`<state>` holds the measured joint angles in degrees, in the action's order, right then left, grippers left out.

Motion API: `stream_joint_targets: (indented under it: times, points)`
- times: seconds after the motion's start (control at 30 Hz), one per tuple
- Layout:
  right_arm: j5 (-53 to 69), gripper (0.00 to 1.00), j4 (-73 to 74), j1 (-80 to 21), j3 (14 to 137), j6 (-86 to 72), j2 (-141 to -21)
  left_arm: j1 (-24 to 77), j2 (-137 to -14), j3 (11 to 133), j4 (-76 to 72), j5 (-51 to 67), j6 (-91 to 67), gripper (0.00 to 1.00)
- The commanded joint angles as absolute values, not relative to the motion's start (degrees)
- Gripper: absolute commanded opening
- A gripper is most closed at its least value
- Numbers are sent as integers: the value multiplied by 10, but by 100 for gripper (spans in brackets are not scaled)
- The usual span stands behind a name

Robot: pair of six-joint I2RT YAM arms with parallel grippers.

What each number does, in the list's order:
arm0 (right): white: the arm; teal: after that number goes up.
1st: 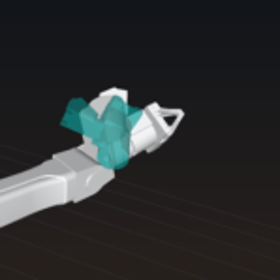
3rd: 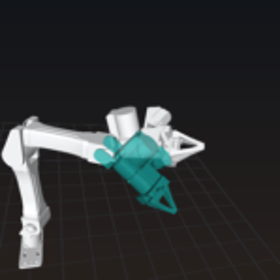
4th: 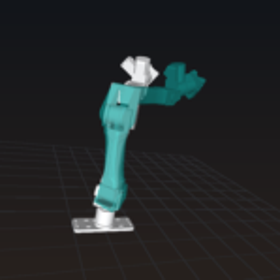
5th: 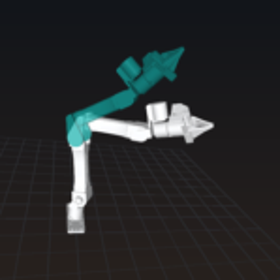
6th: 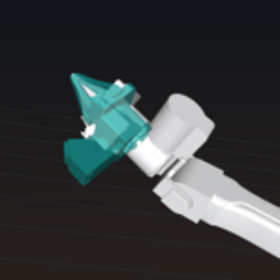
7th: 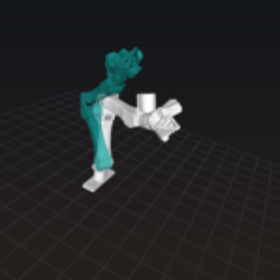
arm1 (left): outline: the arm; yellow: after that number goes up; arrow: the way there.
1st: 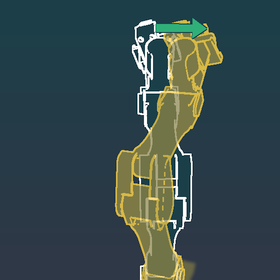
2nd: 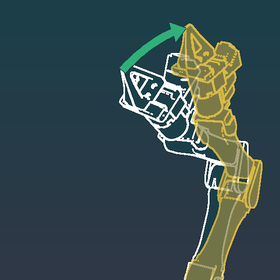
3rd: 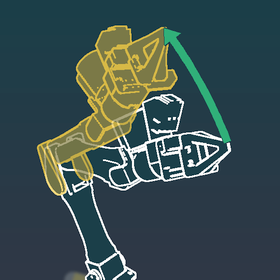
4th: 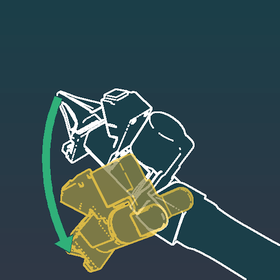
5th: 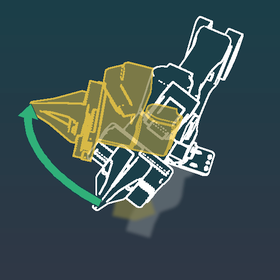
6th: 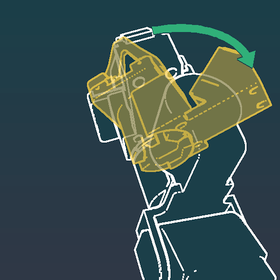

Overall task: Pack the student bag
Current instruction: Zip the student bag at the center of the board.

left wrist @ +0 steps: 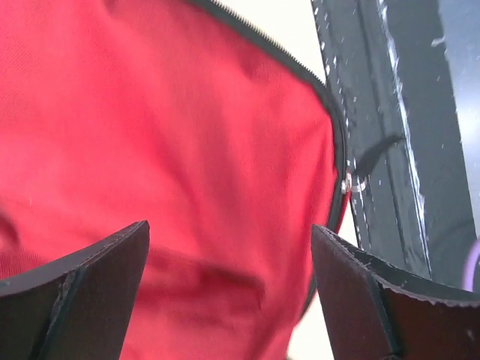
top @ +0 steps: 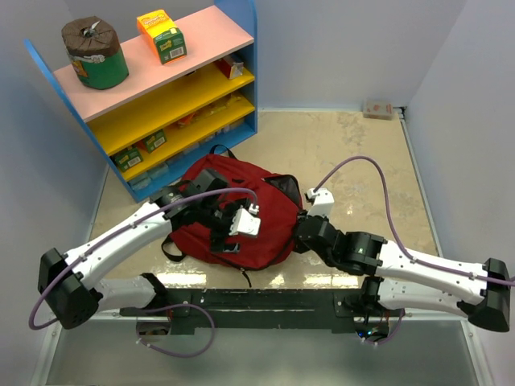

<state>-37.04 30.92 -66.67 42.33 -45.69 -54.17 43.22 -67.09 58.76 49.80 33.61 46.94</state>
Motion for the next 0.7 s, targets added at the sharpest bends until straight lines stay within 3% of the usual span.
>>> stream_joint_targets:
  times: [0.0,0.13,0.33,0.57,0.67]
  points:
    - [-367,26,186,-659,413,-448,-521,444,-716,588,473,378,476,88]
    - [-317,21,121,-607,439,-394,-591,467,-717,565,462,382,468,81]
    - [-235,0,35,-520,492,-322,-692,475,-702,569,447,355,448,73]
    - [-215,0,-16,-493,562,-274,-769,474,-678,584,439,338,424,49]
    - [-196,0,-44,-493,577,-270,-780,475,-668,569,429,335,417,47]
